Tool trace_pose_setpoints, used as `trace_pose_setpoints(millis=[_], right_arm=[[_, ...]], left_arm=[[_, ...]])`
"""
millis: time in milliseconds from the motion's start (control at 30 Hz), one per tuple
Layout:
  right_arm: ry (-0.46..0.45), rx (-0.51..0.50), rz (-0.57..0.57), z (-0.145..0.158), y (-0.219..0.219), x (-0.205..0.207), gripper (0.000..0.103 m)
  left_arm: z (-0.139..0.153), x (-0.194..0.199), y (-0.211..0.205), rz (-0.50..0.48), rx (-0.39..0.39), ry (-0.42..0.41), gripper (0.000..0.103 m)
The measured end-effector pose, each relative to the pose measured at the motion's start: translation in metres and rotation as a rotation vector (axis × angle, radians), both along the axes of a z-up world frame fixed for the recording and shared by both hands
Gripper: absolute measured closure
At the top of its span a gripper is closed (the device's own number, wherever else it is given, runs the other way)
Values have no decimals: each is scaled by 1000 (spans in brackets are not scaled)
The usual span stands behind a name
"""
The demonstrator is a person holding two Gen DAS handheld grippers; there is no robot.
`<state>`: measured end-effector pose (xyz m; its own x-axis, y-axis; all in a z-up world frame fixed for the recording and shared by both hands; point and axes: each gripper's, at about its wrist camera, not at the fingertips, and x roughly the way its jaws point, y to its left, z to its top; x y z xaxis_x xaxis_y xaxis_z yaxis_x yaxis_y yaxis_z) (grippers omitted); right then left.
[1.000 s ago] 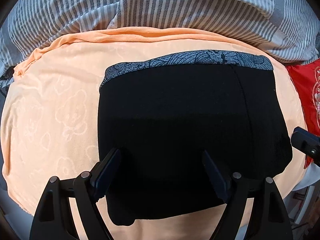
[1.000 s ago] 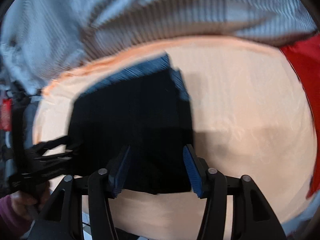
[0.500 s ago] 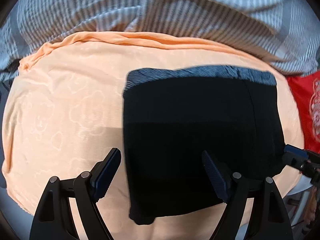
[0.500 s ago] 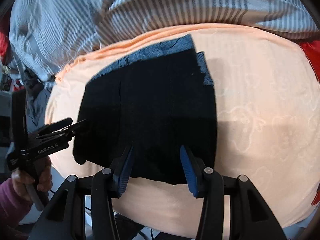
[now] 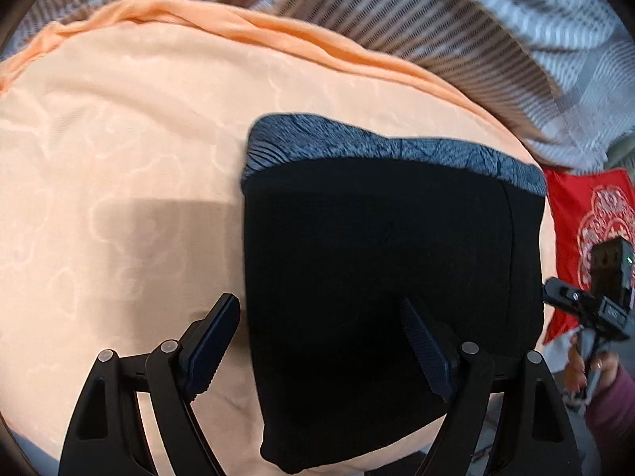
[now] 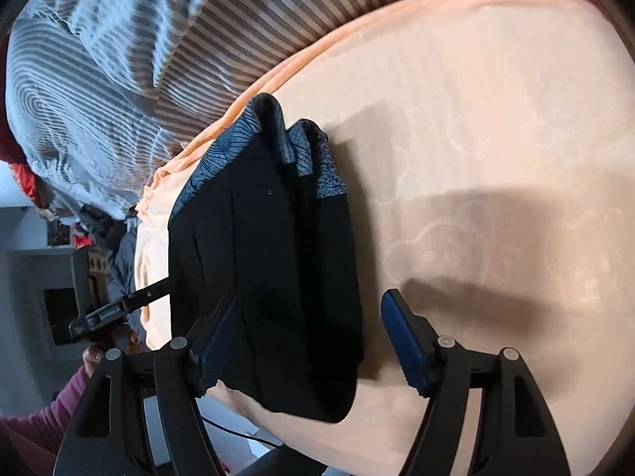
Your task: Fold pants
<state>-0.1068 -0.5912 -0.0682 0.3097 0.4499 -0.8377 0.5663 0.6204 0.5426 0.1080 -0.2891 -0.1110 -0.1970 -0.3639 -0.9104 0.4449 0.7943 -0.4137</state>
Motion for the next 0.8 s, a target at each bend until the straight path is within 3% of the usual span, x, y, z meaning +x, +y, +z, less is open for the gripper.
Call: trace_pose_setpoints(millis=[500,633,800], right_arm=[[-90,211,60,-39,-16,8,25],[-118,250,75,-45,-15,11,24],[-117,258,91,-49,-8,27,22]], left_arm=[[-29,16,-2,-59,-96,106,15],[-35,16,-9,-58,-109,113,8],[-32,10,-13,-22,-102,78,8]])
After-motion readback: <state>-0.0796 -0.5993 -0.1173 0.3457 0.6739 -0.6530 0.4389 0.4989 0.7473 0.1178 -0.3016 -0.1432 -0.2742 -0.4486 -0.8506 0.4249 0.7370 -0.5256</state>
